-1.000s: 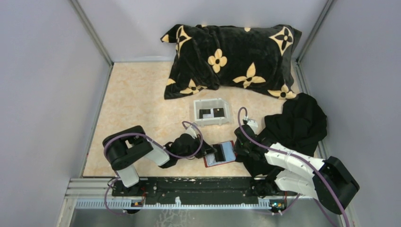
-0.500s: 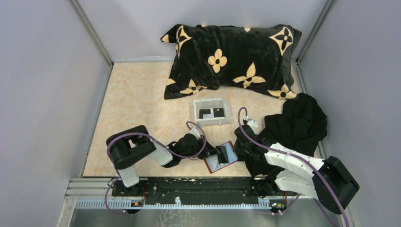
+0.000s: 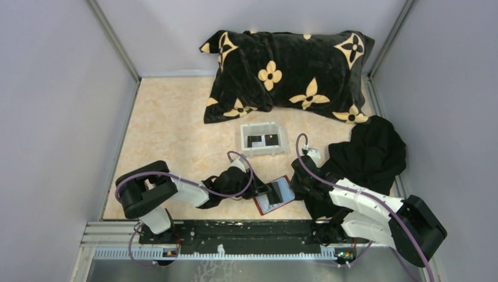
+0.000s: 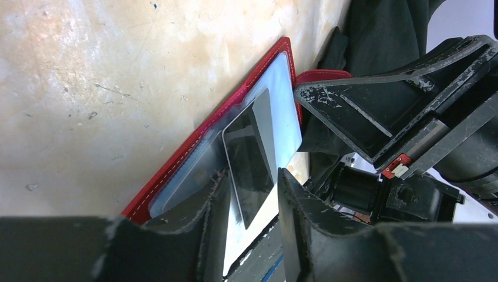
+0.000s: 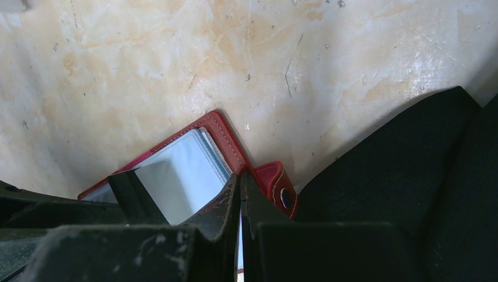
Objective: Put the credit cards into the card holder
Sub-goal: Insert the credit card into the card holder.
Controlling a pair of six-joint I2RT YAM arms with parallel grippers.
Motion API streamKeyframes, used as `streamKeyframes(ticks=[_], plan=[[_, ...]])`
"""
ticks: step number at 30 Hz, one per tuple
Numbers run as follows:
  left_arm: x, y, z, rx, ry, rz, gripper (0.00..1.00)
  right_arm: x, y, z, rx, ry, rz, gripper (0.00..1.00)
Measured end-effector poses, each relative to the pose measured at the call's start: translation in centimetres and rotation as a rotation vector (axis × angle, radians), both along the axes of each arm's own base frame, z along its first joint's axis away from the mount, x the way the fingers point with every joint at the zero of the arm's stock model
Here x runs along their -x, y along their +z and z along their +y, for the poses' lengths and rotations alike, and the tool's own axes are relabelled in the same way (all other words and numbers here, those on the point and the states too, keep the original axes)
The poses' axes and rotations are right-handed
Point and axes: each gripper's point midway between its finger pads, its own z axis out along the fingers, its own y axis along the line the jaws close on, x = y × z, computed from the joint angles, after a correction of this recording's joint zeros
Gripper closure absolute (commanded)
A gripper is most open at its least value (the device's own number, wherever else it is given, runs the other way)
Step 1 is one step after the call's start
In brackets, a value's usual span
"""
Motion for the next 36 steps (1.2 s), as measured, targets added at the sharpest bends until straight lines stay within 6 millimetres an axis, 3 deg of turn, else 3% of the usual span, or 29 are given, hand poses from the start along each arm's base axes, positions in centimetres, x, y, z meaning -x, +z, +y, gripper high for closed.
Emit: streamKeyframes(ticks=[7,25,36], plan=[[0.0,0.3,0.3,-0.025,-0.002,-0.006,0.53,0.0,0.0,0.0,0.000,0.000,0.000,1.00],[0.9,0.2,-0.5,-0.098,-0.071,-0.003,0.61,0.0,0.0,0.0,-0.001,0.000,0.000,1.00],[1.0,0.0,-2.2,-0.101,-0.114,-0.004,0.62,0.0,0.0,0.0,-0.001,0.001,0.000,1.00]])
